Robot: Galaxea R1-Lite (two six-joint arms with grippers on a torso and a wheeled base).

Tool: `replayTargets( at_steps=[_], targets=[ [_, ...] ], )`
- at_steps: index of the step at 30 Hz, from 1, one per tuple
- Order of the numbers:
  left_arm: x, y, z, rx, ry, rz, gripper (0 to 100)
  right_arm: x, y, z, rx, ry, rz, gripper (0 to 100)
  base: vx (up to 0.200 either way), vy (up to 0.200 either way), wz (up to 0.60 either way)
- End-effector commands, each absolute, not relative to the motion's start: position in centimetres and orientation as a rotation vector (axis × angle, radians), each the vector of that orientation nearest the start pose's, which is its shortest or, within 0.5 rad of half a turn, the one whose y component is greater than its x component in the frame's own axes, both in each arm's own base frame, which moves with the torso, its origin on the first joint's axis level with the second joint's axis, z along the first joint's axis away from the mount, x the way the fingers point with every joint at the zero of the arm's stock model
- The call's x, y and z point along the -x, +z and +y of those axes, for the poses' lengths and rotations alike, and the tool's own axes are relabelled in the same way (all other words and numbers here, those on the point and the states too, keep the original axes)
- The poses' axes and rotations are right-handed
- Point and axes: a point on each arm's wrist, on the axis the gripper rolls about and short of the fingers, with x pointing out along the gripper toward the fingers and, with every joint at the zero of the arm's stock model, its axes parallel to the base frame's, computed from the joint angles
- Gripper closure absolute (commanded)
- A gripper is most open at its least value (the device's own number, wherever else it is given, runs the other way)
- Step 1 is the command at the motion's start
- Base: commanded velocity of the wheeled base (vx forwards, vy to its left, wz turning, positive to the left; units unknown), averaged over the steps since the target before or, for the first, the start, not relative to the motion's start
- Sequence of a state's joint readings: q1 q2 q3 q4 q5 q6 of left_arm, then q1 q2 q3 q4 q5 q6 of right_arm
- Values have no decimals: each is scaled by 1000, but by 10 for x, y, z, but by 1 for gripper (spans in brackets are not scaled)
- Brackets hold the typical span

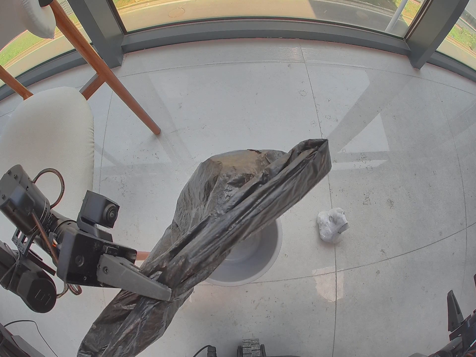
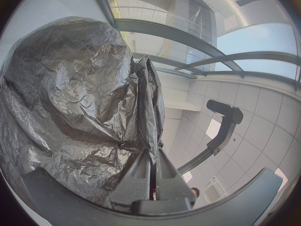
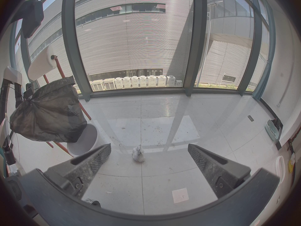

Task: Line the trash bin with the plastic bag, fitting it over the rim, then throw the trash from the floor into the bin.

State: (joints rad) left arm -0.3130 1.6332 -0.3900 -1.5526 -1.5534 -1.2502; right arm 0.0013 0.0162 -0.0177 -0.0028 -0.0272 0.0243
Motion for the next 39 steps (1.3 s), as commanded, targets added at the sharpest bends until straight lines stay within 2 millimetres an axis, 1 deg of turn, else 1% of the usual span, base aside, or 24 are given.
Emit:
replayTargets(
  at_steps=[1, 3, 6, 12, 15, 25, 27, 31, 33, 36, 39],
  targets=[
    [-182, 195, -86, 649, -1732, 909, 100, 22, 76, -1, -24, -26, 3, 0, 0, 0, 0],
    [-179, 193, -85, 676, -1718, 947, 100, 22, 76, -1, -23, -26, 3, 0, 0, 0, 0],
    [-174, 185, -84, 699, -1704, 979, 100, 22, 76, -1, -23, -26, 3, 0, 0, 0, 0],
    [-176, 178, -84, 689, -1710, 965, 100, 22, 76, -1, -24, -26, 3, 0, 0, 0, 0],
    [-187, 174, -87, 695, -1705, 971, 100, 22, 76, -1, -24, -26, 3, 0, 0, 0, 0],
    [-223, 173, -100, 708, -1681, 921, 100, 22, 76, -1, -24, -26, 3, 0, 0, 0, 0],
    [-227, 175, -102, 704, -1683, 916, 100, 22, 76, -1, -24, -26, 3, 0, 0, 0, 0],
    [-228, 174, -104, 766, -1618, 874, 100, 22, 76, -1, -11, -21, 1, 0, 0, 0, 0],
    [-225, 173, -108, 806, -1579, 845, 100, 22, 76, -1, -6, -21, 3, 0, 0, 0, 0],
    [-227, 173, -114, 884, -1482, 766, 100, 22, 76, -1, -11, -23, 3, 0, 0, 0, 0],
    [-226, 171, -117, 934, -1417, 727, 100, 22, 76, -1, -11, -21, 3, 0, 0, 0, 0]
  ],
)
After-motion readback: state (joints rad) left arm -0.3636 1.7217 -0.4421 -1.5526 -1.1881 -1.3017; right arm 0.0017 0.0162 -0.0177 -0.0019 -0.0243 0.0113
